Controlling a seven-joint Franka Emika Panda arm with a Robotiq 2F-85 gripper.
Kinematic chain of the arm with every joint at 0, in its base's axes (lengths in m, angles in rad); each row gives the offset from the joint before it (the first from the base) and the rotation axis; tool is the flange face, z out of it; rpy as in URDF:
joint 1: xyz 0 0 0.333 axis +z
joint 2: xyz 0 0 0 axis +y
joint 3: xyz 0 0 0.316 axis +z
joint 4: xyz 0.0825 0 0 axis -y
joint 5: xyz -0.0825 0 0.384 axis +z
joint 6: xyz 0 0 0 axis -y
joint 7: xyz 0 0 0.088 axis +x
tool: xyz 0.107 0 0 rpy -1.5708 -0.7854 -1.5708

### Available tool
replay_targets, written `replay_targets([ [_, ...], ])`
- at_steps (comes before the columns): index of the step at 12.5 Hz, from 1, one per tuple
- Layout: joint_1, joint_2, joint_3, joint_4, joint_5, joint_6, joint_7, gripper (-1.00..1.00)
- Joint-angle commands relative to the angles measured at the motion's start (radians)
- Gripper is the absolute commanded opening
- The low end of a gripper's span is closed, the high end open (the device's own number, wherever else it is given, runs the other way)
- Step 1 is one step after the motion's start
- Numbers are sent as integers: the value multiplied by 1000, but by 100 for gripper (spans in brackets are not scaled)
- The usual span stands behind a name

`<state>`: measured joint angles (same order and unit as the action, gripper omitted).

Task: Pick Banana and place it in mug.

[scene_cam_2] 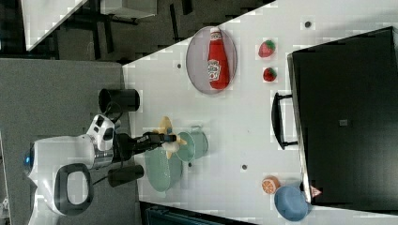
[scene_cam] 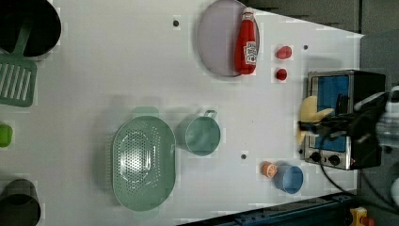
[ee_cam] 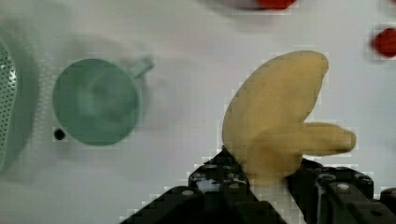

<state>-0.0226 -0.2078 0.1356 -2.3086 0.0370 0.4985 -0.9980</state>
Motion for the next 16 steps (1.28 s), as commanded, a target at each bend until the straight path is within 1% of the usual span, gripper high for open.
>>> replay_targets([
  [1,46,29,124,2,56,-21,274,-36],
  [4,48,70,210,2,74,18,440,-36],
  [7,49,155,272,-1,74,132,538,-36],
  [9,49,220,293,-2,72,205,585,-36],
  [13,49,327,298,-4,47,303,591,-36],
  [14,49,343,294,-5,19,325,591,-29],
  [15,49,356,291,-6,-9,355,591,-10],
  [16,49,364,290,-10,-17,386,591,11],
])
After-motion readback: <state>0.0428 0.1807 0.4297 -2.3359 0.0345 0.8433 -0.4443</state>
